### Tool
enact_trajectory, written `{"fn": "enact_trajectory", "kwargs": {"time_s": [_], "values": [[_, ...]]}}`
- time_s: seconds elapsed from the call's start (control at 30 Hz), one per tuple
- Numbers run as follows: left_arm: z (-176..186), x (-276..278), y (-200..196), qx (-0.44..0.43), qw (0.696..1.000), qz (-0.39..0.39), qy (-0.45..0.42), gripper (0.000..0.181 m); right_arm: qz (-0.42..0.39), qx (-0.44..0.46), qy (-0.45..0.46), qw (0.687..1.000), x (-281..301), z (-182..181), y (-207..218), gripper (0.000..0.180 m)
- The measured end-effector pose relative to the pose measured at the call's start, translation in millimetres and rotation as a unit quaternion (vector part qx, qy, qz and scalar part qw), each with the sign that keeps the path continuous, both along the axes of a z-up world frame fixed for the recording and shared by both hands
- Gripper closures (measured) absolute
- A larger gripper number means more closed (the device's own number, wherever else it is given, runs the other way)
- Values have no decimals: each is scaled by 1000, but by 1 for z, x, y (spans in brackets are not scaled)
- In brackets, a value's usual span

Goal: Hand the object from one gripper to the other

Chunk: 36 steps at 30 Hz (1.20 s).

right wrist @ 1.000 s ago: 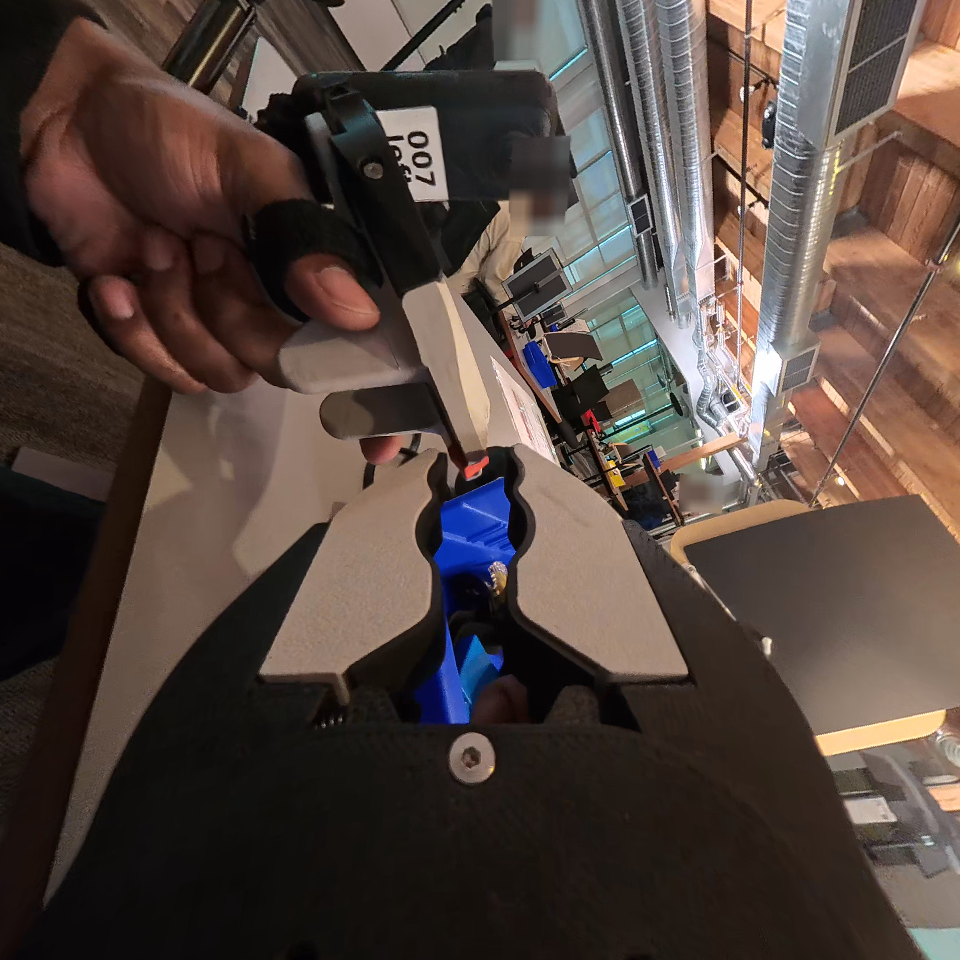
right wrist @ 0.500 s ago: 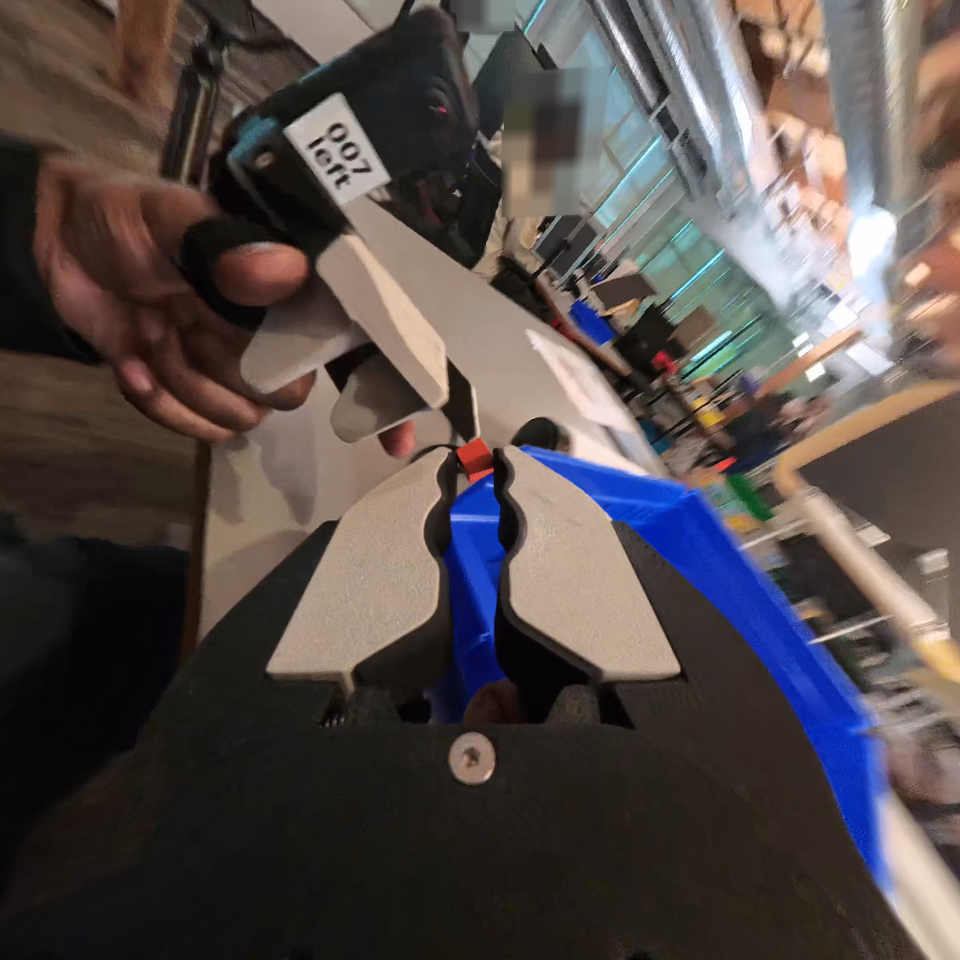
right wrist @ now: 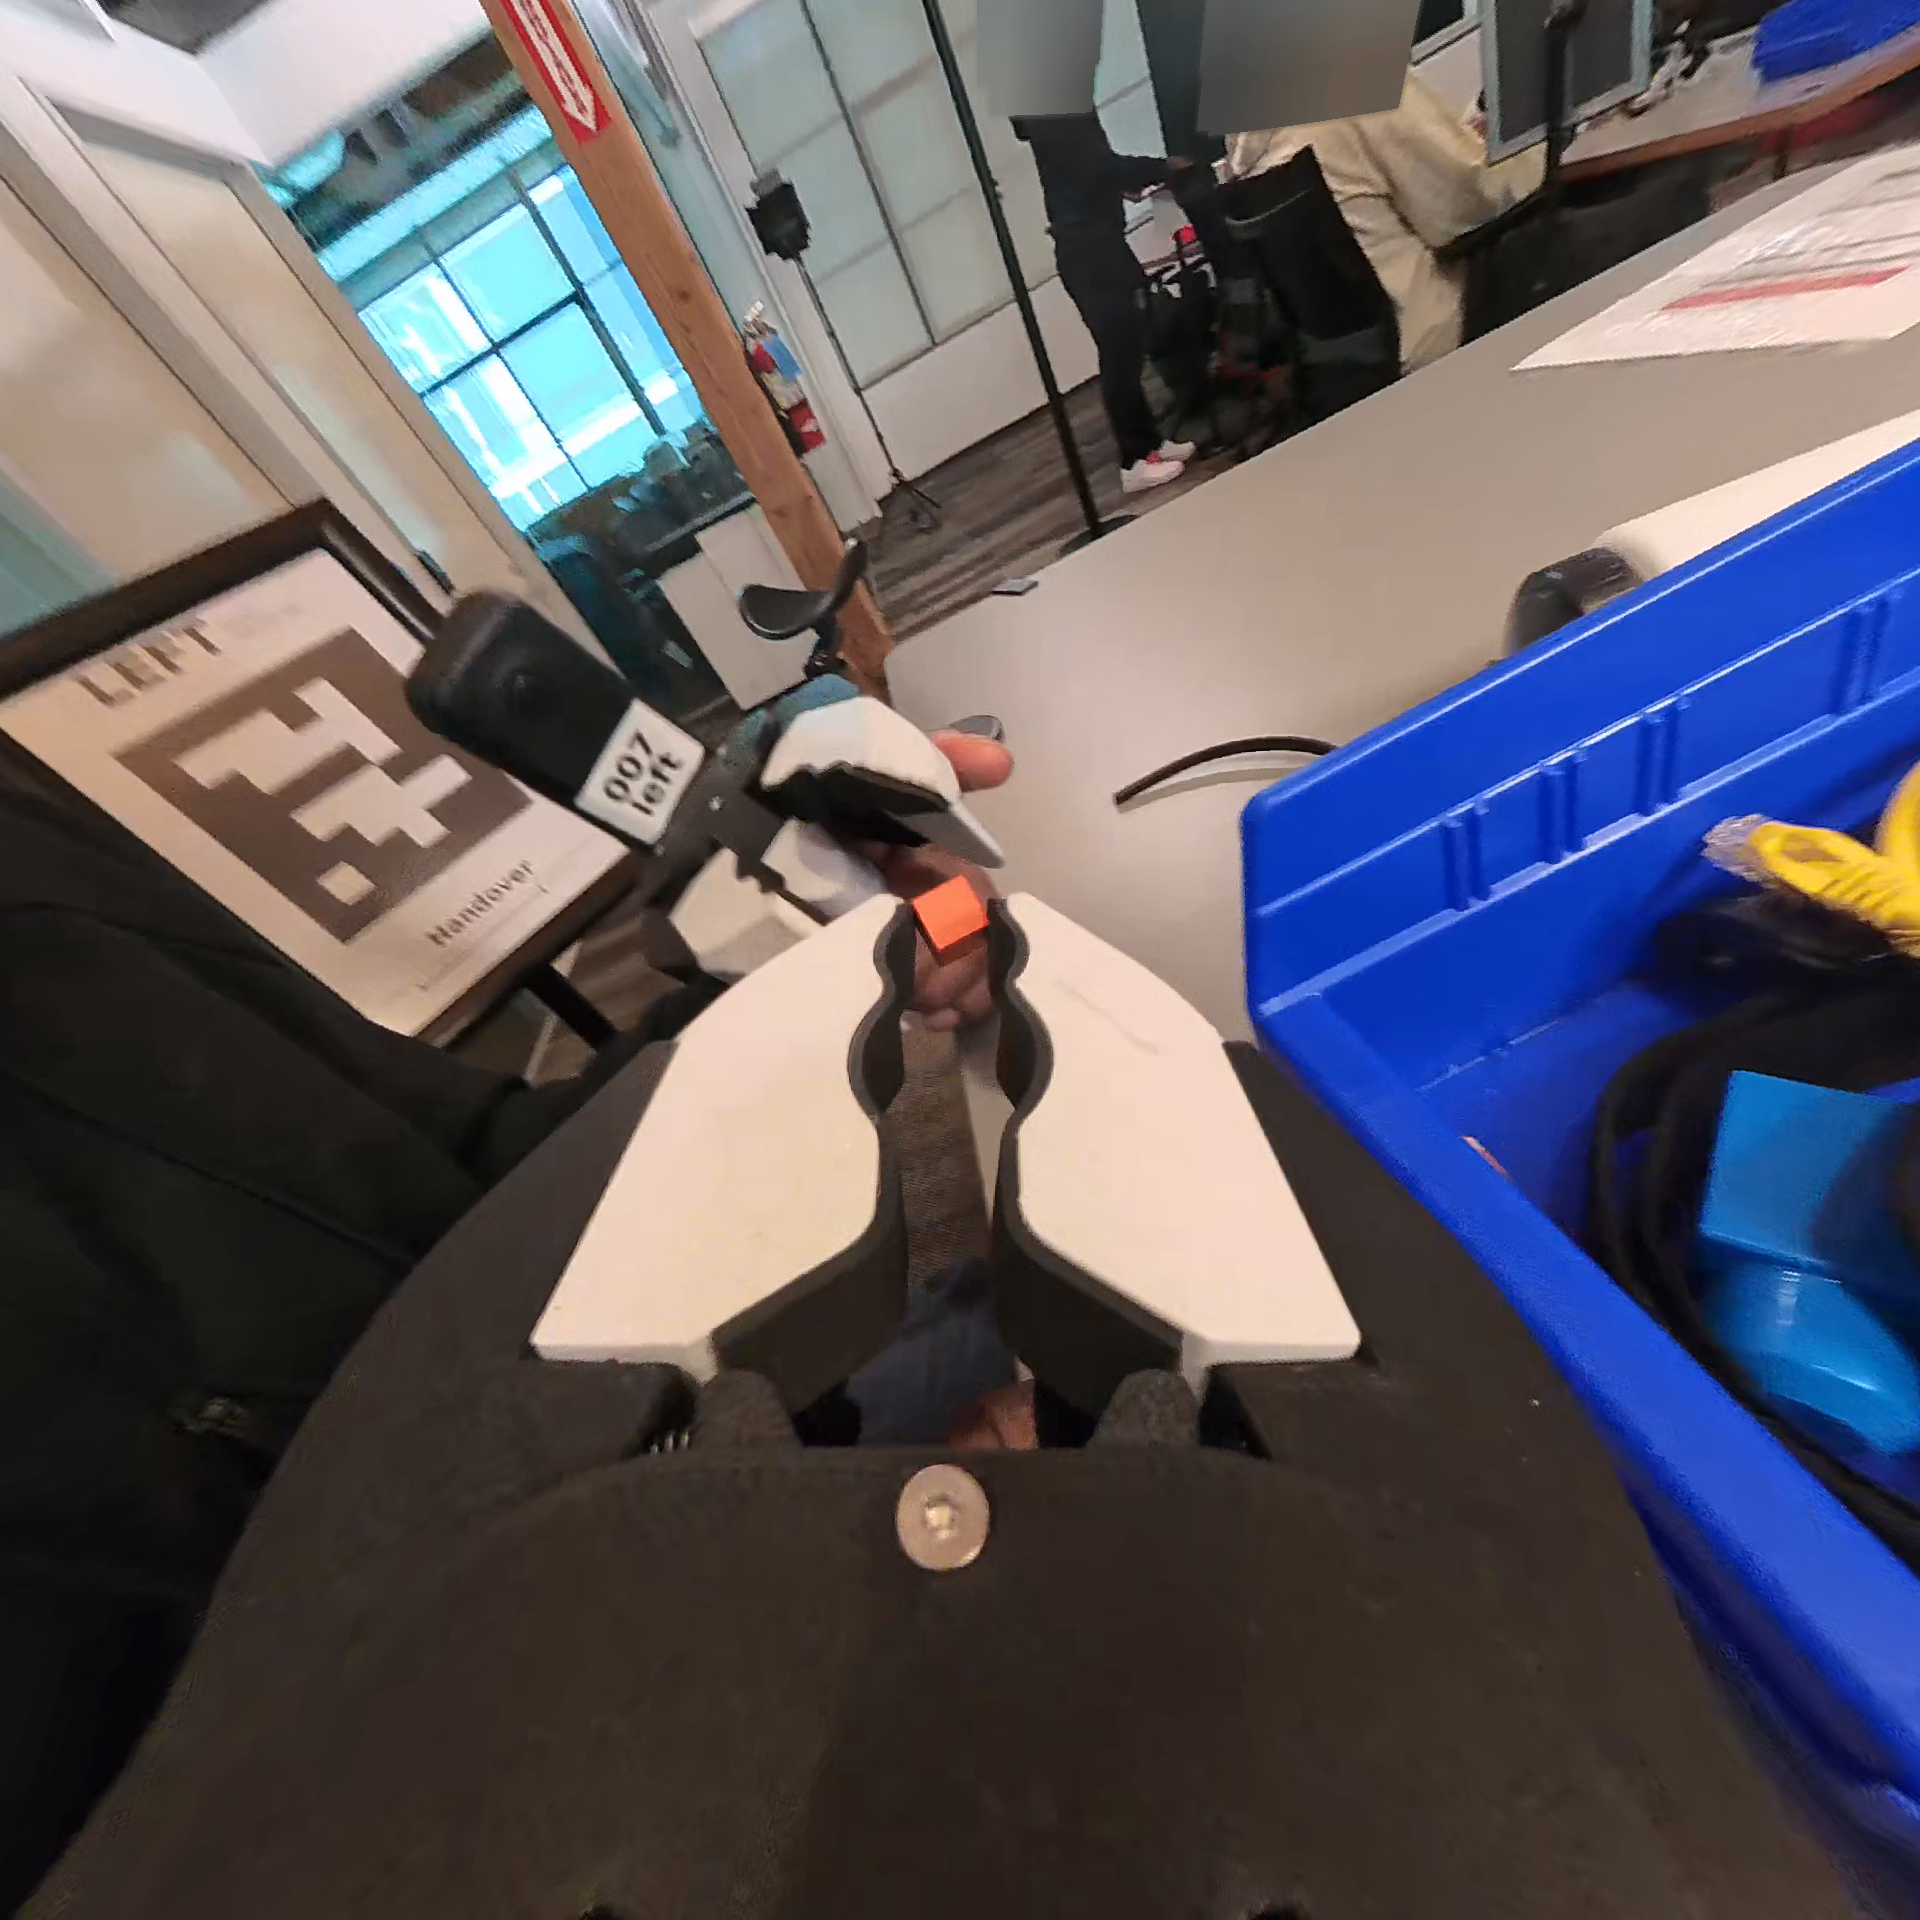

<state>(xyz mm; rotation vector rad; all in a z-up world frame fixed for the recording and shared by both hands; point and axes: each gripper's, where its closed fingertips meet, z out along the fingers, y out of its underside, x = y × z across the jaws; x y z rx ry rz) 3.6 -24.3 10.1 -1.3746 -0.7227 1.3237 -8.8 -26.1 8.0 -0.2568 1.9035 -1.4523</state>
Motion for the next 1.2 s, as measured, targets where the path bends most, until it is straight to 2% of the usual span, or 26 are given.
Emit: {"fn": "enact_trajectory", "kwargs": {"time_s": [0.23,0.73,1.2], "values": [[5,-4,5,-50,997,33,48,153,18,16,-41,999,11,3,2,167],[0,-9,11,-74,995,41,52,164,25,29,-64,997,19,-4,-1,168],[-7,-16,10,-86,994,60,22,170,-22,21,-9,999,9,-9,-5,167]]}}
